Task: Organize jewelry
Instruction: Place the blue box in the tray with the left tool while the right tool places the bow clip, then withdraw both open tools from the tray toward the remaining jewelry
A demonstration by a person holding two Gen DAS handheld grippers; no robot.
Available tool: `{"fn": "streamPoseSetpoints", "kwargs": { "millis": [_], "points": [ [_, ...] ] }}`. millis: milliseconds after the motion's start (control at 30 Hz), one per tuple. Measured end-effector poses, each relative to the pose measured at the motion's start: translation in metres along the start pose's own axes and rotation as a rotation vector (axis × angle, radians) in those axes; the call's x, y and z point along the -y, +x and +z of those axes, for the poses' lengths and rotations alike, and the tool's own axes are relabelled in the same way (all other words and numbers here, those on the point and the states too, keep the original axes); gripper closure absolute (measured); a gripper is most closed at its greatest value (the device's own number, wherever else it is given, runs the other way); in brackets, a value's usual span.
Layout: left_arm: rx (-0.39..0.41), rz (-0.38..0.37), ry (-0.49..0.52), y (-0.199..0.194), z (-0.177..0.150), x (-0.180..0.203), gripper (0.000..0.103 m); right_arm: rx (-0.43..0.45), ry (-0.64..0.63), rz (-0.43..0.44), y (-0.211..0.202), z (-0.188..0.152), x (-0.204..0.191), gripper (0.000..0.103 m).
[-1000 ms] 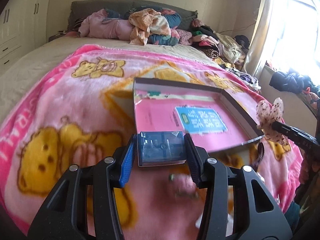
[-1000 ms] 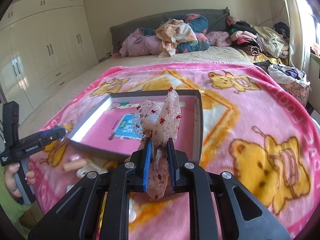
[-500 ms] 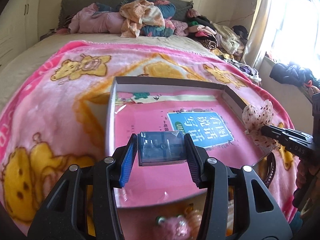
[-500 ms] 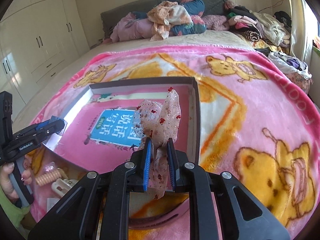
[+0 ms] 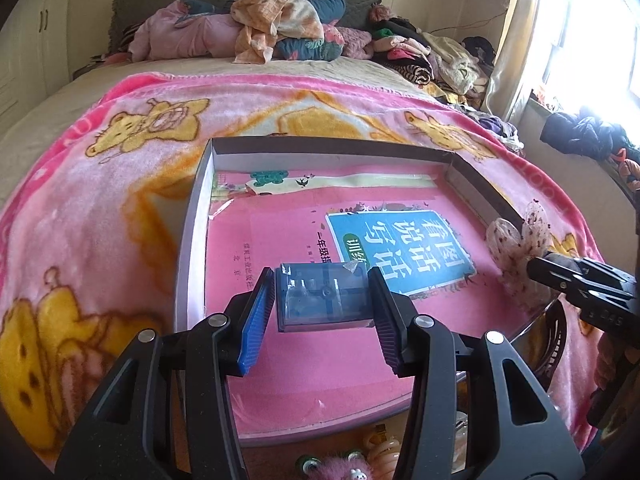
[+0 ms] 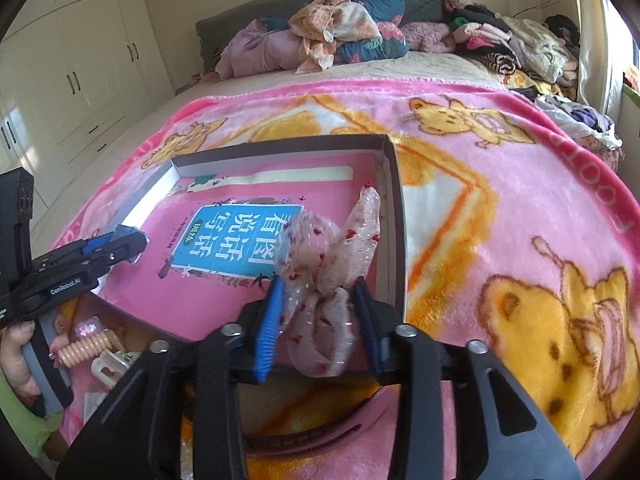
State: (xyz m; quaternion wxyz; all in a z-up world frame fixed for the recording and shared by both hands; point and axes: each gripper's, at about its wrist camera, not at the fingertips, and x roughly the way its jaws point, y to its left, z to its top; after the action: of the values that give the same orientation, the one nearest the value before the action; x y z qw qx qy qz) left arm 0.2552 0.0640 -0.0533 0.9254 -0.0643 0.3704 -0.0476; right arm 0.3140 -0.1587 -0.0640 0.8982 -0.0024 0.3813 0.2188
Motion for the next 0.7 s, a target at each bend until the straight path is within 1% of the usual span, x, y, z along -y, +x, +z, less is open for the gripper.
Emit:
{"fn": "streamPoseSetpoints", "kwargs": {
  "millis": [33, 100, 133, 167, 200, 300, 333, 367, 433, 500, 533, 700],
  "points": [
    [0.0, 0.002, 0.002, 0.0, 0.0, 0.0, 0.065, 0.01, -0.001, 0.0, -0.003, -0.001, -0.001, 0.059],
    [0.002, -0.003, -0.002, 0.0, 0.0, 0.0, 0.064, 0.022, -0.005, -0.001, -0.007, -0.002, -0.003, 0.05],
    [0.002, -0.004, -0.001, 0.0, -0.001, 0.001, 0.064, 0.029, -0.007, -0.006, -0.01, -0.003, -0.004, 0.048],
    [0.002, -0.002, 0.001, 0.0, -0.001, 0.002, 0.06, 0.036, -0.008, -0.013, -0.011, -0.003, -0.004, 0.042],
    [0.002, -0.001, 0.003, 0.0, -0.001, 0.001, 0.055, 0.049, -0.012, -0.019, -0.015, -0.004, -0.006, 0.037],
    [0.007, 0.005, 0.014, -0.002, -0.003, 0.004, 0.048, 0.071, -0.016, -0.026, -0.022, -0.005, -0.008, 0.031],
    [0.009, 0.008, 0.016, -0.003, -0.003, 0.004, 0.047, 0.075, -0.016, -0.026, -0.024, -0.005, -0.008, 0.03],
    [0.01, 0.008, 0.017, -0.004, -0.003, 0.005, 0.043, 0.079, -0.015, -0.026, -0.026, -0.006, -0.009, 0.028],
    [0.017, 0.008, 0.016, -0.007, -0.004, 0.006, 0.04, 0.092, -0.016, -0.027, -0.033, -0.007, -0.009, 0.024],
    [0.025, 0.007, 0.015, -0.012, -0.004, 0.008, 0.034, 0.109, -0.01, -0.031, -0.039, -0.008, -0.009, 0.019],
    [0.03, 0.008, 0.015, -0.015, -0.004, 0.009, 0.032, 0.116, -0.004, -0.027, -0.042, -0.009, -0.008, 0.018],
    [0.062, -0.009, 0.019, -0.03, -0.007, 0.014, 0.017, 0.138, 0.013, -0.022, -0.057, -0.014, -0.007, 0.015]
  ]
}}
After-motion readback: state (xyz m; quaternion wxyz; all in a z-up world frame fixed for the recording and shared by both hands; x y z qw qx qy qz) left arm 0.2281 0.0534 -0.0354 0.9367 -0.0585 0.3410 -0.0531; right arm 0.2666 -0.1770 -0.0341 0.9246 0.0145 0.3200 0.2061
